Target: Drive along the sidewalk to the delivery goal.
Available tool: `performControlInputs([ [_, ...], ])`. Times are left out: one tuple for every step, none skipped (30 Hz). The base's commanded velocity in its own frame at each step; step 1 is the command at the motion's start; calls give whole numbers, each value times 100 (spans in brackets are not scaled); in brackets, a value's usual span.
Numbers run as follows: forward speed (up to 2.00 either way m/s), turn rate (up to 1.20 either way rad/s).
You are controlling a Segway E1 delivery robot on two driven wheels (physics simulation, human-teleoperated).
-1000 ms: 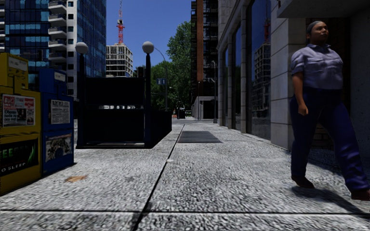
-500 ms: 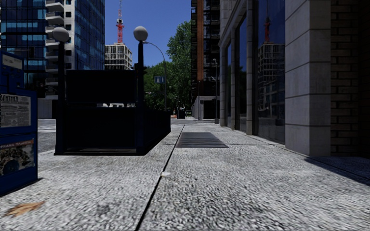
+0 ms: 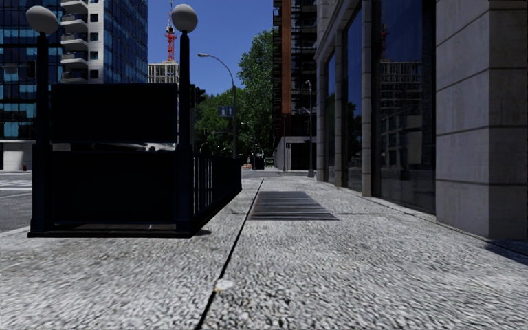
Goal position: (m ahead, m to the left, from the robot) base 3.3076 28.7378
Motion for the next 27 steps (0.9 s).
performControlInputs([
  [153,0],
  [153,0],
  [153,-34],
  [153,-79],
  [153,-99],
  [153,-99],
  [153,-120],
  [153,-120],
  [153,-3],
  [153,0],
  [153,0],
  [153,0],
  [153,0],
  [153,0],
  [153,0],
  [153,0],
  [153,0],
  [153,0],
  [153,0],
  [153,0],
  [153,0],
  [153,0],
  [153,0],
  [153,0],
  [153,0],
  [153,0],
  [153,0],
])
